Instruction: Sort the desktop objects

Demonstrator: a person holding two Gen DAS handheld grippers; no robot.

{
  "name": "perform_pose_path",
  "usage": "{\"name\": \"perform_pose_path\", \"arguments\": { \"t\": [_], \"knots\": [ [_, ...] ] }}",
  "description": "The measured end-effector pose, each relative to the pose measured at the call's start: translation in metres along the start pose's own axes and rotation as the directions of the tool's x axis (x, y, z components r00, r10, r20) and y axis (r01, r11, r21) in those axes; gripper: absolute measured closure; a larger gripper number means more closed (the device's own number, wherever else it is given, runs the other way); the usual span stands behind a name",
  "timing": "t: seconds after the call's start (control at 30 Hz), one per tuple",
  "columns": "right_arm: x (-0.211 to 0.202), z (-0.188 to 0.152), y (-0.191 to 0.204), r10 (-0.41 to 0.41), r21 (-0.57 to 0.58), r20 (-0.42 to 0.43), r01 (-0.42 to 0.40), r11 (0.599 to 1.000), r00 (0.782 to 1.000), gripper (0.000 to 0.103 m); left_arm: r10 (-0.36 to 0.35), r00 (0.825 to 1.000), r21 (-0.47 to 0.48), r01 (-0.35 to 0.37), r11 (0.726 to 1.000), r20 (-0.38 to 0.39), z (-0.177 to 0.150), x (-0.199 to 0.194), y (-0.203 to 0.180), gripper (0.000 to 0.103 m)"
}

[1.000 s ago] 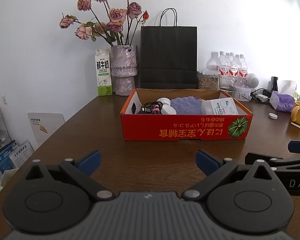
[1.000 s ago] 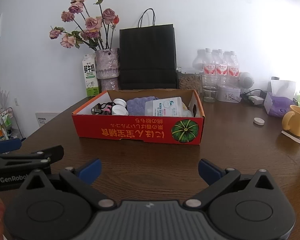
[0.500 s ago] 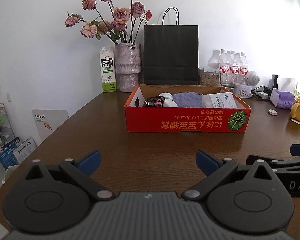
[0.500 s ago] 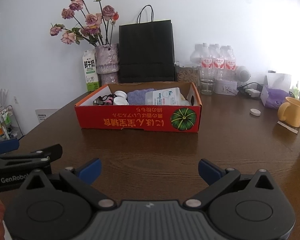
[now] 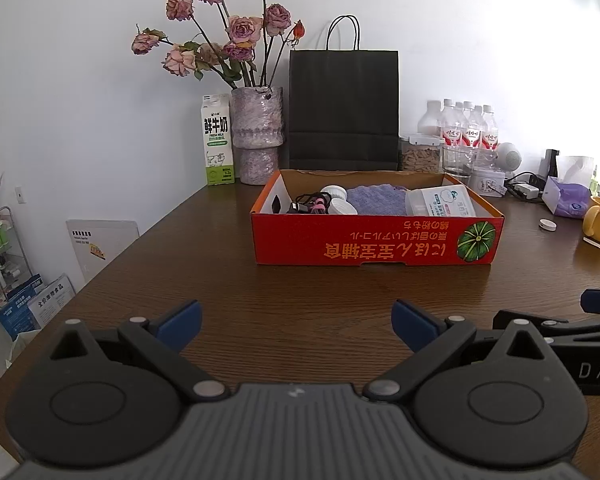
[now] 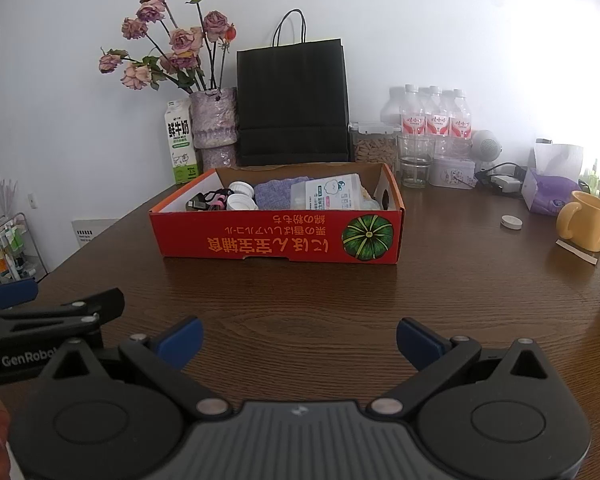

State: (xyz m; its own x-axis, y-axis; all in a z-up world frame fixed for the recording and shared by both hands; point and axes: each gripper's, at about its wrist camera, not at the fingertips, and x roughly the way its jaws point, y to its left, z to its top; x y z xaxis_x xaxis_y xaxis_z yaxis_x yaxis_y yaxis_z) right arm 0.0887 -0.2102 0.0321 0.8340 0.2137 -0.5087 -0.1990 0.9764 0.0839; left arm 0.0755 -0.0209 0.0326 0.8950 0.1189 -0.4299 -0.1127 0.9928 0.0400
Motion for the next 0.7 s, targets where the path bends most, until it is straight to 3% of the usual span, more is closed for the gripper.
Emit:
{"name": "perform_pose_path", "arguments": {
  "t": [0.7],
  "knots": [
    [-0.0014, 0.0013, -0.0007, -0.002, 0.002, 0.004, 0.002, 1.000, 1.000, 0.000, 0.002, 1.000, 0.000, -0.002, 1.000, 0.002, 0.0012, -0.0012, 0.0001, 0.000]
  ]
}}
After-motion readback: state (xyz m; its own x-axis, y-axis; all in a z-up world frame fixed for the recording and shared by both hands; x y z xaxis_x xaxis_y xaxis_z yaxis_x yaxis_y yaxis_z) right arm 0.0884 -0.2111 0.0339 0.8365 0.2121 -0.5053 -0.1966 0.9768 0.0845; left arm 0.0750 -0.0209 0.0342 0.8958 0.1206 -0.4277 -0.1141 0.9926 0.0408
